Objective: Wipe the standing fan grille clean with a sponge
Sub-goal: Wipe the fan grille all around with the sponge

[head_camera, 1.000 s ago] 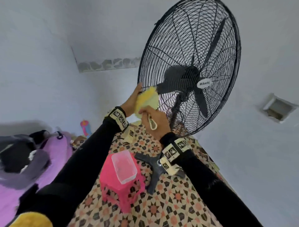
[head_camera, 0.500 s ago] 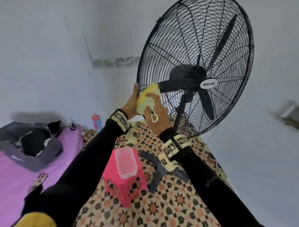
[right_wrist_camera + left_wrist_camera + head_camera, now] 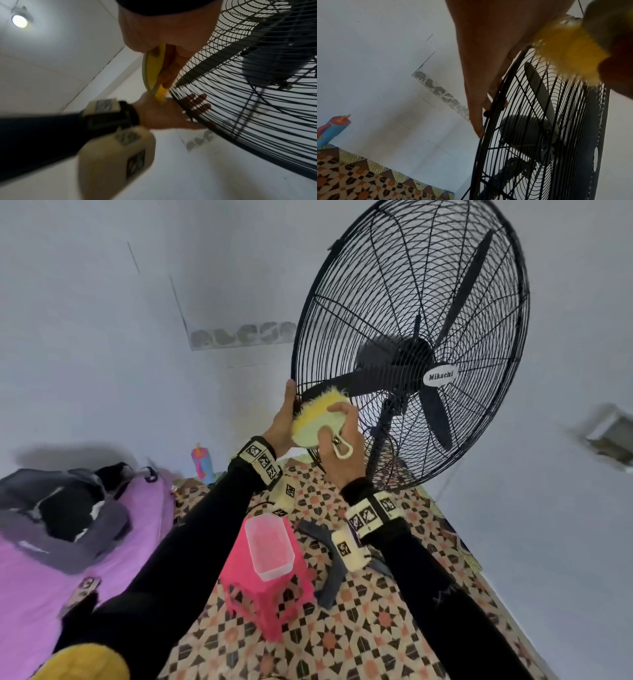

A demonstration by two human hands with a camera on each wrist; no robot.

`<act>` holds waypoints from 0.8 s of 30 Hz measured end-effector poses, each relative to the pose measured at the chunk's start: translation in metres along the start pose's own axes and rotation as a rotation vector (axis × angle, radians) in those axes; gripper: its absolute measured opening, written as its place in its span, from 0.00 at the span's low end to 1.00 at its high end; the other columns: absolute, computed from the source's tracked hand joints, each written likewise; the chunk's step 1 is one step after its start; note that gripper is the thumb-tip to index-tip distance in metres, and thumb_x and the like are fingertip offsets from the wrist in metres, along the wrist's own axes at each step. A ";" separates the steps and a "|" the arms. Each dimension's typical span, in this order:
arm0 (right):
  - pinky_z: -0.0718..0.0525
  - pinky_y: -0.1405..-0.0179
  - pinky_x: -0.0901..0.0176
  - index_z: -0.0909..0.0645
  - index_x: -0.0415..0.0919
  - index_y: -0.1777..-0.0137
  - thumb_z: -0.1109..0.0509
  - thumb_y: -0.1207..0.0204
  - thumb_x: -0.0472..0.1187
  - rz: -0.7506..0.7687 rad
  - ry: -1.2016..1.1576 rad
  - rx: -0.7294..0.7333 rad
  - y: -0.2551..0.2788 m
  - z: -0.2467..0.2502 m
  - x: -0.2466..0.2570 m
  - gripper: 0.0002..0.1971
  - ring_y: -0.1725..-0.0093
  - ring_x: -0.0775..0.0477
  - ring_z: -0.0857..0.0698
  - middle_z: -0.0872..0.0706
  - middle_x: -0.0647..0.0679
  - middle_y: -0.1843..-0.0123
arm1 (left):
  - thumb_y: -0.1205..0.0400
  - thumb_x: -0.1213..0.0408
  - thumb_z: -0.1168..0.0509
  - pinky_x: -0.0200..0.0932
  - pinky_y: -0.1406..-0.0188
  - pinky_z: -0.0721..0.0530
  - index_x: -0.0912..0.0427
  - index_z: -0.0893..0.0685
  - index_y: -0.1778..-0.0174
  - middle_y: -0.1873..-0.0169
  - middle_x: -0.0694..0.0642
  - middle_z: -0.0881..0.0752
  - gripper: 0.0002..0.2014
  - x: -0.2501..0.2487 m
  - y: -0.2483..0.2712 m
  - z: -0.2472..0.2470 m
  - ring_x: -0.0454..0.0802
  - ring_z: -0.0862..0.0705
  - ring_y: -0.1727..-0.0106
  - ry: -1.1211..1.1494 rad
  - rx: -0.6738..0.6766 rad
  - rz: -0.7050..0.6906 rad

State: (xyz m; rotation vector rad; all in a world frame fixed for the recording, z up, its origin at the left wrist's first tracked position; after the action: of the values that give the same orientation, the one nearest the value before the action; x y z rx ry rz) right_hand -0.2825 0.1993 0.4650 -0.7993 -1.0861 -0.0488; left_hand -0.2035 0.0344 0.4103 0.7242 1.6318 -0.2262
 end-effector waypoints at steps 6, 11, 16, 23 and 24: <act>0.26 0.70 0.58 0.30 0.41 0.46 0.37 0.22 0.29 -0.300 0.072 -0.062 0.049 -0.002 -0.058 0.09 0.75 0.59 0.25 0.23 0.53 0.66 | 0.27 0.13 0.59 0.78 0.21 0.32 0.42 0.21 0.19 0.26 0.53 0.16 0.51 -0.015 0.031 -0.014 0.58 0.20 0.24 -0.039 -0.114 -0.025; 0.22 0.70 0.69 0.28 0.37 0.43 0.36 0.20 0.31 -0.239 -0.024 -0.133 0.024 0.012 -0.028 0.08 0.64 0.65 0.19 0.20 0.52 0.56 | 0.12 0.30 0.66 0.57 0.26 0.20 0.49 0.17 0.26 0.41 0.48 0.09 0.41 -0.023 0.049 -0.033 0.45 0.11 0.40 -0.050 -0.156 -0.201; 0.26 0.72 0.61 0.28 0.36 0.44 0.36 0.21 0.30 -0.105 -0.054 -0.190 -0.019 0.013 -0.009 0.08 0.70 0.60 0.26 0.23 0.52 0.63 | 0.26 0.13 0.54 0.65 0.18 0.25 0.50 0.21 0.18 0.26 0.56 0.15 0.53 0.008 0.000 -0.016 0.53 0.14 0.27 -0.002 -0.135 -0.169; 0.14 0.73 0.63 0.29 0.46 0.47 0.37 0.16 0.31 -0.458 -0.079 -0.226 0.036 0.012 -0.053 0.09 0.62 0.48 0.11 0.16 0.50 0.57 | 0.17 0.22 0.60 0.64 0.20 0.22 0.44 0.13 0.30 0.37 0.52 0.08 0.41 -0.015 0.032 -0.029 0.52 0.11 0.33 -0.004 -0.172 -0.287; 0.13 0.72 0.62 0.28 0.44 0.46 0.36 0.17 0.31 -0.396 -0.077 -0.228 0.025 0.012 -0.043 0.08 0.57 0.46 0.11 0.16 0.52 0.54 | 0.14 0.25 0.61 0.62 0.22 0.21 0.42 0.10 0.37 0.42 0.51 0.07 0.38 -0.014 0.032 -0.030 0.52 0.10 0.36 -0.026 -0.177 -0.279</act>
State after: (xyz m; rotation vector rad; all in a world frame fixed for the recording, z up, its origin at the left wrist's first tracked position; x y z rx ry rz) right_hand -0.3025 0.2098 0.4199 -0.7826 -1.3150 -0.4868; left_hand -0.2096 0.0707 0.4380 0.3571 1.7011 -0.2857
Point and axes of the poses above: each hand's wrist, its own y-axis away from the middle knuckle, its own z-axis out of the back of the hand, x = y × z, the point moved 3 cm from there along -y, towards the middle knuckle
